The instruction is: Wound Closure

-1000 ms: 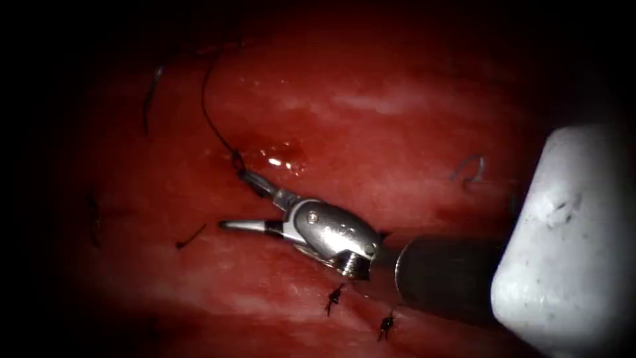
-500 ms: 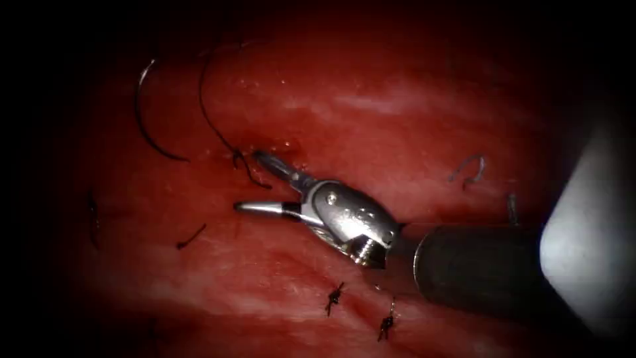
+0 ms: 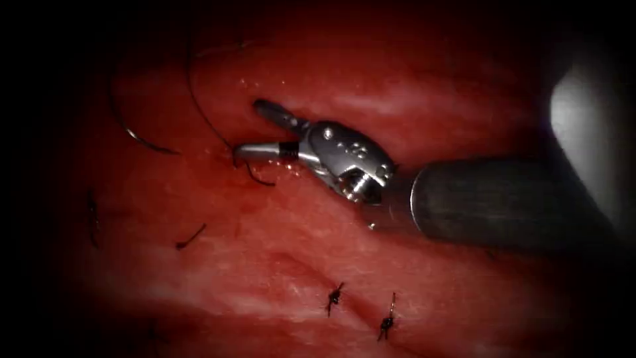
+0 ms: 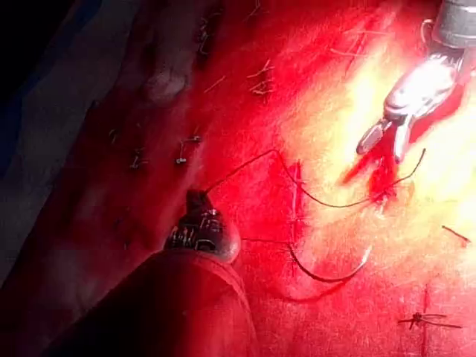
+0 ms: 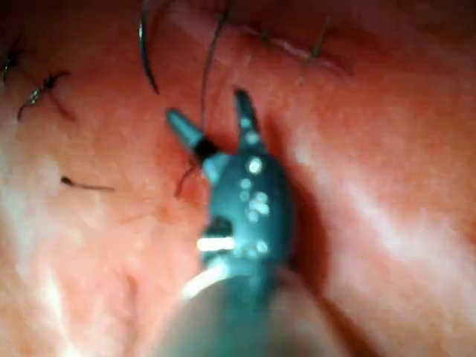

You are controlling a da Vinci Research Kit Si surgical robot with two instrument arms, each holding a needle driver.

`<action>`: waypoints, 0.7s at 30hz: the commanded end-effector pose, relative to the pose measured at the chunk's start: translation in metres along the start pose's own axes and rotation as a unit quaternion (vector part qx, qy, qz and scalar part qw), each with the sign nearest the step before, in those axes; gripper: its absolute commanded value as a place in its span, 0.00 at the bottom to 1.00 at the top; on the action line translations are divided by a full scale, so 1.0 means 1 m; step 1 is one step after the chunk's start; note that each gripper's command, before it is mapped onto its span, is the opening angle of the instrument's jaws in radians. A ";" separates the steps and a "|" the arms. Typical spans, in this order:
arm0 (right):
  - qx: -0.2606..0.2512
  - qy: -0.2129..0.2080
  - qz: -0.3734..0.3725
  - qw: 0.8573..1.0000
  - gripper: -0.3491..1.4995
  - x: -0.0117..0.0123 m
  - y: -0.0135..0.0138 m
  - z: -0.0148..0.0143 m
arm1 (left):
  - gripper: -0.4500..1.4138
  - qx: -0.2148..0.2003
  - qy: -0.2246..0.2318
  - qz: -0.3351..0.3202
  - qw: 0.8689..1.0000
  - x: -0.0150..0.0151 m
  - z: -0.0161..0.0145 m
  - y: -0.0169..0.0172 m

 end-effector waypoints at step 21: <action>0.038 -0.026 0.000 0.999 0.88 -0.0032 0.0005 0.0061 | 0.00 0.015 0.051 -0.024 0.998 0.0075 -0.0030 -0.0017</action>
